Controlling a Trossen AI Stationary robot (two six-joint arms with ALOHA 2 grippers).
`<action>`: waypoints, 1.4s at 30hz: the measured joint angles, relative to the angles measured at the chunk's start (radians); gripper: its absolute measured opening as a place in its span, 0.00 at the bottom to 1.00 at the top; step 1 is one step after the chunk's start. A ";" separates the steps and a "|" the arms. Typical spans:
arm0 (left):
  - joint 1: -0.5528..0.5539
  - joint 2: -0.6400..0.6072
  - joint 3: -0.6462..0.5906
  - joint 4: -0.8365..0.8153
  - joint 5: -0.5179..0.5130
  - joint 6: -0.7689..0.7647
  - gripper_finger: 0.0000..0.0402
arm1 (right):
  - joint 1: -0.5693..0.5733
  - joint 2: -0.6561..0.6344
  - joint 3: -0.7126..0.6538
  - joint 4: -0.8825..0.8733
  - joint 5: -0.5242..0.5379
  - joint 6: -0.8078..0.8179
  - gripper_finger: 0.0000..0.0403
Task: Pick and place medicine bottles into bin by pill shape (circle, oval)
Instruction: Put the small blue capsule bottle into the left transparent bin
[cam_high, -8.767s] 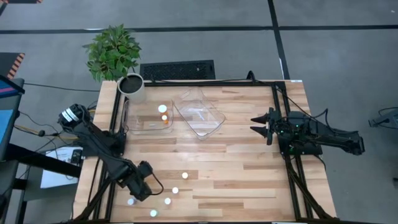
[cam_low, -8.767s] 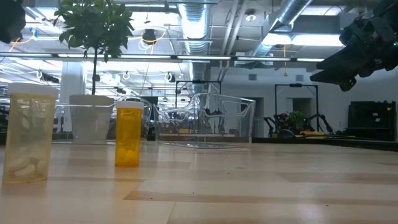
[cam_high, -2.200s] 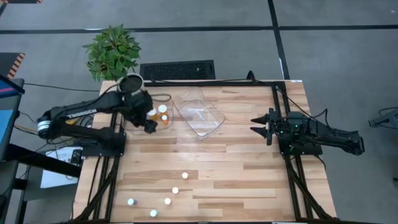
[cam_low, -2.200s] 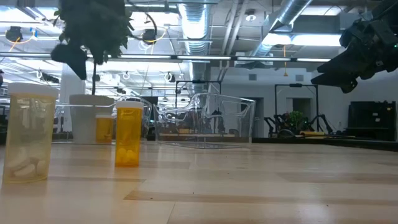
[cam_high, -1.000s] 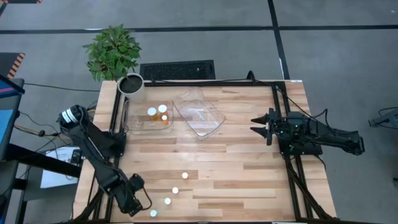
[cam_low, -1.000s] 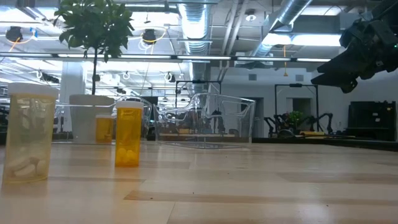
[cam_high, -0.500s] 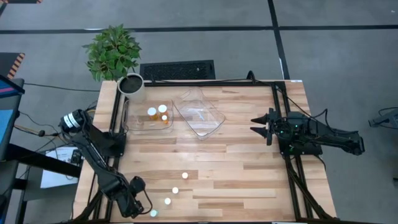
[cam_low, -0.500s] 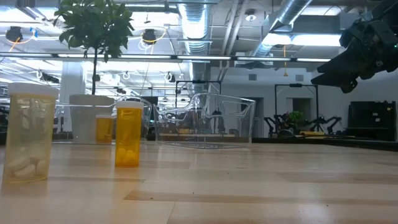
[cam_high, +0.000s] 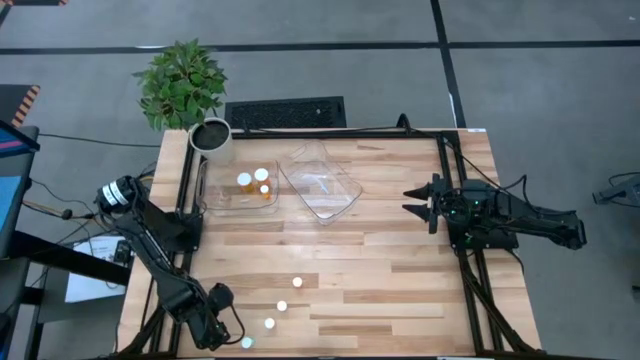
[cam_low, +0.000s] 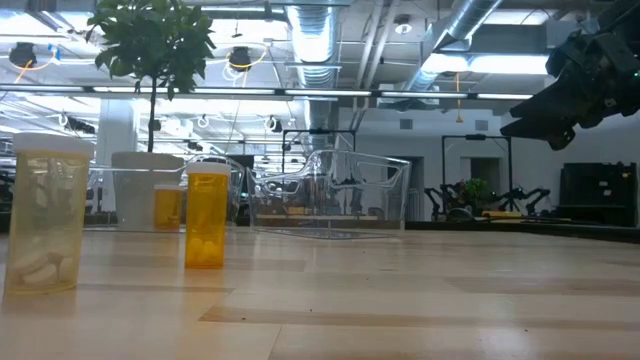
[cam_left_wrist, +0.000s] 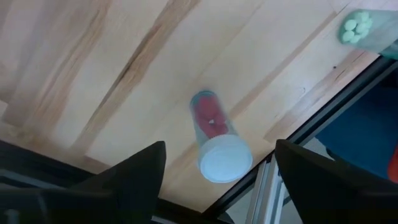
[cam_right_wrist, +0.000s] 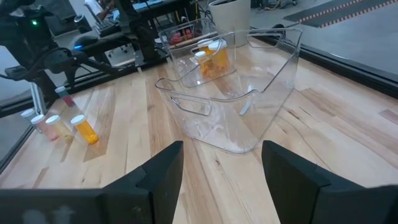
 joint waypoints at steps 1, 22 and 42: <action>0.000 0.000 0.000 -0.002 0.000 0.004 0.71 | 0.000 0.000 0.000 -0.001 0.000 0.001 0.56; 0.000 -0.001 0.000 -0.008 0.020 0.023 0.38 | 0.000 0.000 0.000 -0.020 0.000 0.027 0.56; 0.072 -0.003 0.000 -0.016 0.002 0.110 0.29 | 0.000 0.000 0.000 -0.020 0.000 0.026 0.56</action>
